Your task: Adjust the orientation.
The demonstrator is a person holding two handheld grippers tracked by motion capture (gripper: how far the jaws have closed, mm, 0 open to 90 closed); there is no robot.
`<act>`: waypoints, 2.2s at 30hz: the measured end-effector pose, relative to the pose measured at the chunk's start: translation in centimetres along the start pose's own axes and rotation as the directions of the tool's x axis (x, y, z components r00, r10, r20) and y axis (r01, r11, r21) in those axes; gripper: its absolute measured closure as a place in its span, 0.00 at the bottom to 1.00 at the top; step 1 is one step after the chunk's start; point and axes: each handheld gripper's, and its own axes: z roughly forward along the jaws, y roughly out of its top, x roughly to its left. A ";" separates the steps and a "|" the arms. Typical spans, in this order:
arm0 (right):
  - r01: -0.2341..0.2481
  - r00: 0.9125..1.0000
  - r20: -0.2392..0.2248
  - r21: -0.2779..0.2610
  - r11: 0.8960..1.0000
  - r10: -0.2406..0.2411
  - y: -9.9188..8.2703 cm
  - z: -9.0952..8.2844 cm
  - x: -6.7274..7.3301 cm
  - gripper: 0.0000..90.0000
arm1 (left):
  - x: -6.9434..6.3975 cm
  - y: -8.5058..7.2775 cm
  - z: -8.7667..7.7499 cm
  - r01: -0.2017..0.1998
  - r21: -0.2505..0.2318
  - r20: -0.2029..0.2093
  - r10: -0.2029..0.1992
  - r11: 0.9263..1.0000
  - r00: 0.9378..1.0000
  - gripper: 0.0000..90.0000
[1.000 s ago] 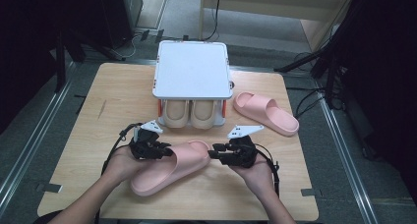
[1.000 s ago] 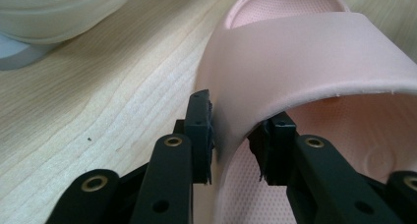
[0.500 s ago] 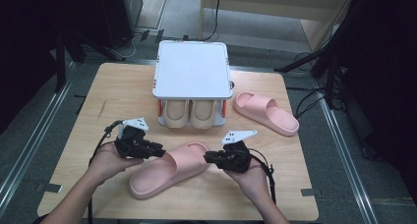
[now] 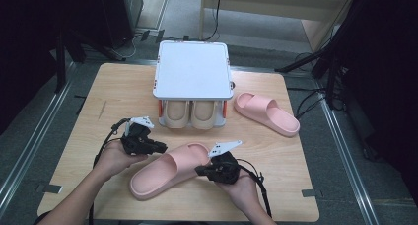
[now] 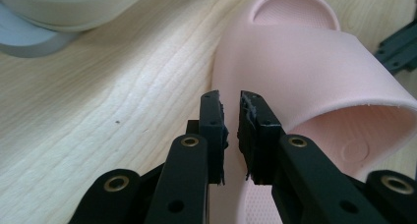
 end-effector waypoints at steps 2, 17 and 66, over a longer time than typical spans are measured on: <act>-0.004 1.000 -0.004 -0.010 1.000 0.004 0.1 0.1 -0.3 1.00 | 0.0 0.0 0.0 0.002 0.003 -0.003 -0.002 1.000 1.000 0.90; -0.022 0.998 0.063 -0.025 0.999 0.024 2.2 0.6 -3.1 1.00 | -1.8 -1.9 -0.4 0.044 -0.026 0.002 -0.044 0.999 0.999 0.91; -0.107 0.968 0.205 -0.200 0.974 0.148 0.7 -10.6 -12.0 0.78 | 1.2 -0.4 -3.8 0.153 -0.124 0.033 -0.150 0.980 0.988 0.52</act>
